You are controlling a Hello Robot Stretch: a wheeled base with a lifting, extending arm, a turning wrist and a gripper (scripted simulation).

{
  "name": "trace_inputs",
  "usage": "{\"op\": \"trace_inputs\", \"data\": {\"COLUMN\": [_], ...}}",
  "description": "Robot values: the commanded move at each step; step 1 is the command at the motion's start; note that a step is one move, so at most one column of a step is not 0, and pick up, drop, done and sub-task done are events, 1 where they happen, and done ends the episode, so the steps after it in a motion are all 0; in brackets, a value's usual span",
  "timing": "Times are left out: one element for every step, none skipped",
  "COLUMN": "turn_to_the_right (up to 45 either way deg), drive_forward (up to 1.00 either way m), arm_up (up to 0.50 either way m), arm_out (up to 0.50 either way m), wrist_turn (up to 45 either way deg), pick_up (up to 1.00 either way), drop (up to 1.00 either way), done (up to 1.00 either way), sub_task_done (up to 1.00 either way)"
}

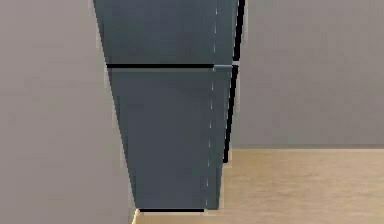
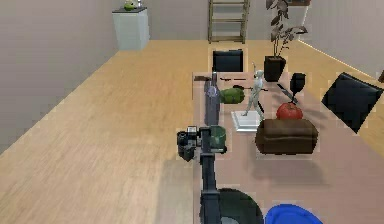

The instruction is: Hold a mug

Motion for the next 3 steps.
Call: {"op": "trace_inputs", "data": {"turn_to_the_right": [0.0, 0.0, 0.0], "drive_forward": [0.00, 0.00, 0.00], "arm_up": [0.00, 0.10, 0.00], "arm_out": [0.00, 0.00, 0.00], "wrist_turn": [0.0, 0.0, 0.0], "pick_up": [1.00, 0.00, 0.00], "drop": [0.00, 0.00, 0.00], "done": [0.00, 0.00, 1.00], "sub_task_done": [0.00, 0.00, 0.00]}}
